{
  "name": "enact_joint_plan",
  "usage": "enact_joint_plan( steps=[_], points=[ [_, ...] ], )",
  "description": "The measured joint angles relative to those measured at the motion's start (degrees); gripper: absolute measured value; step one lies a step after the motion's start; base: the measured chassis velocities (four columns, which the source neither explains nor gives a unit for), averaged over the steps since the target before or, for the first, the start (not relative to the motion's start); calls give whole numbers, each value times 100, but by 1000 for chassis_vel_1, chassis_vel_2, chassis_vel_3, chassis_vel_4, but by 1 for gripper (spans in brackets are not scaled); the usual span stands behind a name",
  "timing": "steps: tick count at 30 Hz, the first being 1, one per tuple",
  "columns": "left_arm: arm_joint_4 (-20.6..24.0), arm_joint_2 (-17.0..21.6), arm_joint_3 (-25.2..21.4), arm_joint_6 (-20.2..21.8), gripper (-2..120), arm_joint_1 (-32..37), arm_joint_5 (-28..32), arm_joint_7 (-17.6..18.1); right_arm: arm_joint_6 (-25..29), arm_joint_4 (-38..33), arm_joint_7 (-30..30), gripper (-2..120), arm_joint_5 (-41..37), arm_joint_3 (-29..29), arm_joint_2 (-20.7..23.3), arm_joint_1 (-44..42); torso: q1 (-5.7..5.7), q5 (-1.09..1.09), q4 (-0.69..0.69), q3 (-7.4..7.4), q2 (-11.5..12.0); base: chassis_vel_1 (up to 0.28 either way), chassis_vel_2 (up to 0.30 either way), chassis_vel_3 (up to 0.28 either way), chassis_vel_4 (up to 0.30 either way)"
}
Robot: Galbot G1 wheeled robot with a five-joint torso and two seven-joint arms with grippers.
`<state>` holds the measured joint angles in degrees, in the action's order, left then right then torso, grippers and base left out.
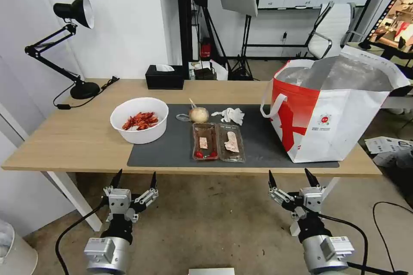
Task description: Pick up the trash from the table and place it into the takeout bag.
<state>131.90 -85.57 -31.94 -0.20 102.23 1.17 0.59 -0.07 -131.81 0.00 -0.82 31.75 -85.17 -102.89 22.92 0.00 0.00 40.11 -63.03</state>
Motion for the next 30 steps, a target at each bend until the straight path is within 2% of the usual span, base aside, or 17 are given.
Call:
enact_joint_plan(
  steps=[3, 5, 6, 8, 9, 10, 11, 15, 30],
  points=[
    [75, 125, -158, -123, 100, -294, 329, 204, -39, -15, 0, 100, -240, 97, 231, 92, 0, 1, 0, 0, 0, 0, 0, 0, 0],
    [194, 330, -405, -370, 100, -790, 873, 538, -128, -58, 0, 100, -725, 283, 677, 276, 1, -3, -2, 0, 0, 0, 0, 0, 0],
    [194, 330, -405, -370, 100, -790, 873, 538, -128, -58, 0, 100, -725, 283, 677, 276, 1, -3, -2, 0, 0, 0, 0, 0, 0],
    [141, 379, -394, -516, 100, -954, 1022, 563, -209, -96, 3, 100, -1165, 449, 1086, 444, 1, 1, -1, 1, 1, 0, 0, 0, 0],
    [141, 379, -394, -516, 100, -954, 1022, 563, -209, -96, 3, 100, -1165, 449, 1086, 444, 1, 1, -1, 1, 1, 0, 0, 0, 0],
    [101, 388, -365, -554, 100, -990, 1051, 566, -280, -127, 6, 100, -1563, 601, 1460, 593, 1, -2, -1, 1, 0, 0, 0, 0, 0],
    [76, 392, -345, -558, 100, -992, 1054, 562, -268, -136, 25, 100, -1771, 672, 1654, 676, 1, 2, 0, 1, 0, 0, 0, 0, 0],
    [1, 393, -285, -562, 100, -979, 1056, 510, -110, -48, 144, 100, -1933, 631, 1776, 744, 1, -1, 0, 1, 1, 0, 0, 0, 0],
    [-53, 380, -207, -437, 100, -807, 1045, 272, -131, 85, 143, 100, -1829, 438, 1670, 704, 1, 0, -1, 0, 0, 0, 0, 0, 0]
  ],
)
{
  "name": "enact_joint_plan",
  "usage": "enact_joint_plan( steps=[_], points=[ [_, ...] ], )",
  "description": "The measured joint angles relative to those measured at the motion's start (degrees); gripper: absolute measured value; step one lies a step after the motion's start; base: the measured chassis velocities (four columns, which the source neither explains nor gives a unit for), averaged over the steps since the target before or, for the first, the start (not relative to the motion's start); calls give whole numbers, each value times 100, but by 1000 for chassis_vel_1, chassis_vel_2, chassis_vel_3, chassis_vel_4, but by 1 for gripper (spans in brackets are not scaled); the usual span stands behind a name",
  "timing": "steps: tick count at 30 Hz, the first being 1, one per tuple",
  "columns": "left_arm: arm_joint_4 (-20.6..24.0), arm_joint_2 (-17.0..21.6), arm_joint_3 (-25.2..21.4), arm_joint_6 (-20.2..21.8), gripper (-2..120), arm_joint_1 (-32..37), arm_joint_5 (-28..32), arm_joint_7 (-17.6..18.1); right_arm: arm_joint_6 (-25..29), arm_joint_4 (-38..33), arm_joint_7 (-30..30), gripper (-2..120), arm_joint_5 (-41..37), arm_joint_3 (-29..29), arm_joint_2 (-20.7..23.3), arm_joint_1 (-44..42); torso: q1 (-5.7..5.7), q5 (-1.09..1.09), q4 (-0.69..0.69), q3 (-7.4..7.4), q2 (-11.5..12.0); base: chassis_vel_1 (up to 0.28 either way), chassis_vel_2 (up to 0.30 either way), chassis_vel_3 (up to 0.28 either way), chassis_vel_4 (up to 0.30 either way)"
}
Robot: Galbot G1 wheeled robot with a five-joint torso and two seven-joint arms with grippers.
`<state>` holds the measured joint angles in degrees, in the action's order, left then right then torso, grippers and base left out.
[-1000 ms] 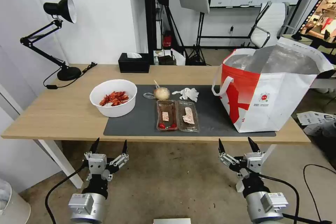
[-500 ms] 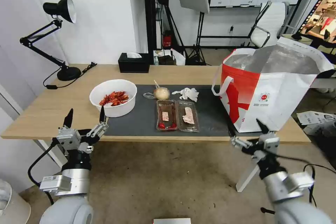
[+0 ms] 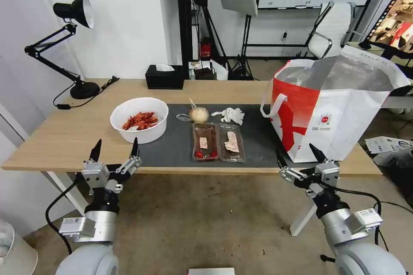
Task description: Pick up the trash from the table and place it into the takeout bag.
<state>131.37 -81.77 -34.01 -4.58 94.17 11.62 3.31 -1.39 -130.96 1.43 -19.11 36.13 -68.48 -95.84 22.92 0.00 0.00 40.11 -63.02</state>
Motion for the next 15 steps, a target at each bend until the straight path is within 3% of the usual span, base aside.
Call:
enact_joint_plan(
  steps=[6, 8, 9, 12, 13, 15],
  points=[
    [16, -6, 8, 94, 100, 71, -10, -88, -316, -94, -258, 100, -808, -270, 4, 30, 0, 0, 0, 0, 0, 0, 0, 0, 0],
    [30, 16, -29, 106, 100, 103, -11, -111, -626, -235, -635, 100, -1875, -573, 31, 184, 0, 2, -1, 0, -1, 0, 0, 0, 0],
    [30, 16, -29, 106, 100, 103, -11, -111, -626, -235, -635, 100, -1875, -573, 31, 184, 0, 2, -1, 0, -1, 0, 0, 0, 0],
    [77, 80, -99, 118, 100, 157, 6, -131, -910, -274, -1233, 100, -3289, -1191, 63, 596, -1, 2, 0, 0, 0, 0, 0, 0, 0],
    [77, 80, -99, 118, 100, 157, 6, -131, -910, -274, -1233, 100, -3289, -1191, 63, 596, -1, 2, 0, 0, 0, 0, 0, 0, 0],
    [122, 113, -147, 126, 100, 221, 51, -150, -1010, -148, -1608, 100, -3992, -1704, 24, 914, -1, 0, 0, 0, 0, 0, 0, 0, 0]
  ],
)
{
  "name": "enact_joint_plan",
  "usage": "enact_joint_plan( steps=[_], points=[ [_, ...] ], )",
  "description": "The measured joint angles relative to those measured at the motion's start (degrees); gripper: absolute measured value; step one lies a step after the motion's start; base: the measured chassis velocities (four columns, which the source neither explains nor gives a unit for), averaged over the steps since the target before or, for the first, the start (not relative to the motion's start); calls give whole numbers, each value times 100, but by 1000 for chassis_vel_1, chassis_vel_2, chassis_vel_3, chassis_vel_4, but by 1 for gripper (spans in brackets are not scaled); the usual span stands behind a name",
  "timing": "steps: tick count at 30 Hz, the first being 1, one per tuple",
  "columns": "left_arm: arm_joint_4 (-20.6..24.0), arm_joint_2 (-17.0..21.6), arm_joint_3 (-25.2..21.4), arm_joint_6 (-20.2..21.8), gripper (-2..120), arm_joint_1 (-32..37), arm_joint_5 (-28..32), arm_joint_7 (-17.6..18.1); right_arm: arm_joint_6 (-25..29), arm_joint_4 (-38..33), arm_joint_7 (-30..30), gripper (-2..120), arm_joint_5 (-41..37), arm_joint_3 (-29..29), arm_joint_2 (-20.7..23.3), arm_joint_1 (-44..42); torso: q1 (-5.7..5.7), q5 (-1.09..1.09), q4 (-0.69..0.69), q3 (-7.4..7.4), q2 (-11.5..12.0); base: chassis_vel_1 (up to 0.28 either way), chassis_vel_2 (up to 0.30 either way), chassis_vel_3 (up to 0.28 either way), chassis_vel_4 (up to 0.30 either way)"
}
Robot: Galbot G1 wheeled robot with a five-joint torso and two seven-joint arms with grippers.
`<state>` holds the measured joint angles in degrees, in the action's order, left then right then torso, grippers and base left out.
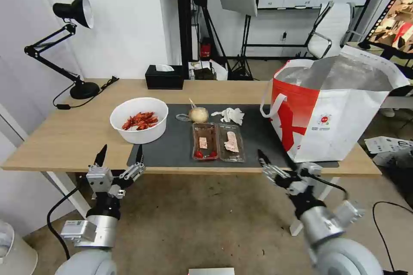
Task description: Pick up the trash from the table and place it into the takeout bag.
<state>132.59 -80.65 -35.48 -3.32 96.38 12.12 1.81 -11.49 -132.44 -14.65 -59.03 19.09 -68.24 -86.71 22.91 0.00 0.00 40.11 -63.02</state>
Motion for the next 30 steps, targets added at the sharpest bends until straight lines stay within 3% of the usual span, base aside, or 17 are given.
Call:
enact_joint_plan(
  steps=[2, 5, 12, 19, 30],
  points=[
    [30, 9, -27, 3, 100, 83, 30, -11, -11, 223, -234, 100, -375, -410, -89, 349, 0, 2, 0, 0, 0, 0, 0, 0, 0],
    [37, 8, -33, 3, 100, 125, 33, -15, -13, 351, -344, 100, -518, -573, -158, 526, 0, 0, 0, 0, 0, 0, 0, 0, 0],
    [79, -13, -179, 3, 100, 322, 44, -18, -97, 1303, -1315, 100, -1181, -1275, -939, 1595, 0, 2, 1, 0, 0, 0, 0, 0, 0],
    [71, -59, -243, -15, 100, 367, 61, -14, -108, 1700, -1504, 100, -1282, -1439, -1217, 1916, 0, 1, 0, 0, 0, 0, 0, 0, 0],
    [47, -106, -233, -91, 100, 401, 42, 5, -108, 1886, -1696, 100, -1450, -1391, -1314, 2165, 0, 0, 0, 0, 0, 0, 0, 0, 0]
  ],
)
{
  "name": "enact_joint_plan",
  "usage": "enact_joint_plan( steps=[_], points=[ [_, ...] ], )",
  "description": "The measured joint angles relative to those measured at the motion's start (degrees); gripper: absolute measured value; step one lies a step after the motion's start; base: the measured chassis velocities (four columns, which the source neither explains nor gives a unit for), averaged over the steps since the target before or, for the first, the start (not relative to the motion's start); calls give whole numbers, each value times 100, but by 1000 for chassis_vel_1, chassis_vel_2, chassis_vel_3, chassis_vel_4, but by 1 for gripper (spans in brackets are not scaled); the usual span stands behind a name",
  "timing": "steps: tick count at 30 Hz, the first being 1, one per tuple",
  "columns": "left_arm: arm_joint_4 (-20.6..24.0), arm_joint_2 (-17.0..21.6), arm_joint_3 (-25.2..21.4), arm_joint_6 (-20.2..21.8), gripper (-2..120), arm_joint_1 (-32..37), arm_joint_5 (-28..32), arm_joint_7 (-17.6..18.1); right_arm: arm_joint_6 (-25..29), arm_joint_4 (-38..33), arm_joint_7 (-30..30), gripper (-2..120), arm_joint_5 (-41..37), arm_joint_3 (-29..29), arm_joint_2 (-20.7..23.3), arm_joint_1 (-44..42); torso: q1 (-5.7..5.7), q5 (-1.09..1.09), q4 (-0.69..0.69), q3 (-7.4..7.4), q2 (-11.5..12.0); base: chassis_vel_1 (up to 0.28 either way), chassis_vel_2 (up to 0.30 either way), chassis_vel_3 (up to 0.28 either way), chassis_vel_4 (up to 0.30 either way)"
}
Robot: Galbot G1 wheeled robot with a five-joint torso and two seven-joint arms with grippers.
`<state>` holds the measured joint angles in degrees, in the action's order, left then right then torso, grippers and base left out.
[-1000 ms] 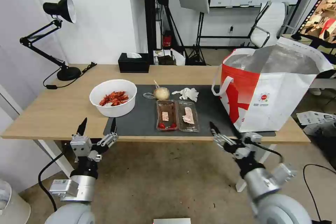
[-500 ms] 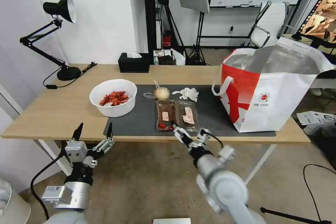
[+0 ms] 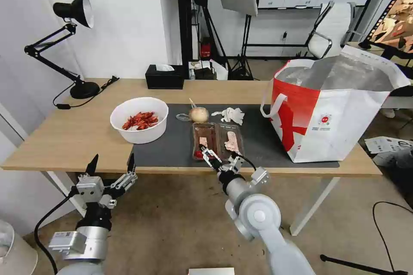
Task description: Pick up the trash from the table and place it into the takeout bag.
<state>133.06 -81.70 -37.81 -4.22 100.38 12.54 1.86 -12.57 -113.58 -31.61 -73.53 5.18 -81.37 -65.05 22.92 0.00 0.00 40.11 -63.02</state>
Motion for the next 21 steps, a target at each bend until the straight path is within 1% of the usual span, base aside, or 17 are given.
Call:
enact_joint_plan(
  steps=[13, 21],
  points=[
    [-2, 29, 25, -30, 100, 35, -3, 2, 7, 26, -9, 100, 31, 117, -28, -37, -1, -1, 1, -1, -1, 0, 0, 0, 0],
    [-49, 133, 29, -33, 100, 15, 20, 2, 39, 37, -15, 100, 172, 182, -58, -72, -1, 0, 0, -1, -1, 0, 0, 0, 0]
  ],
)
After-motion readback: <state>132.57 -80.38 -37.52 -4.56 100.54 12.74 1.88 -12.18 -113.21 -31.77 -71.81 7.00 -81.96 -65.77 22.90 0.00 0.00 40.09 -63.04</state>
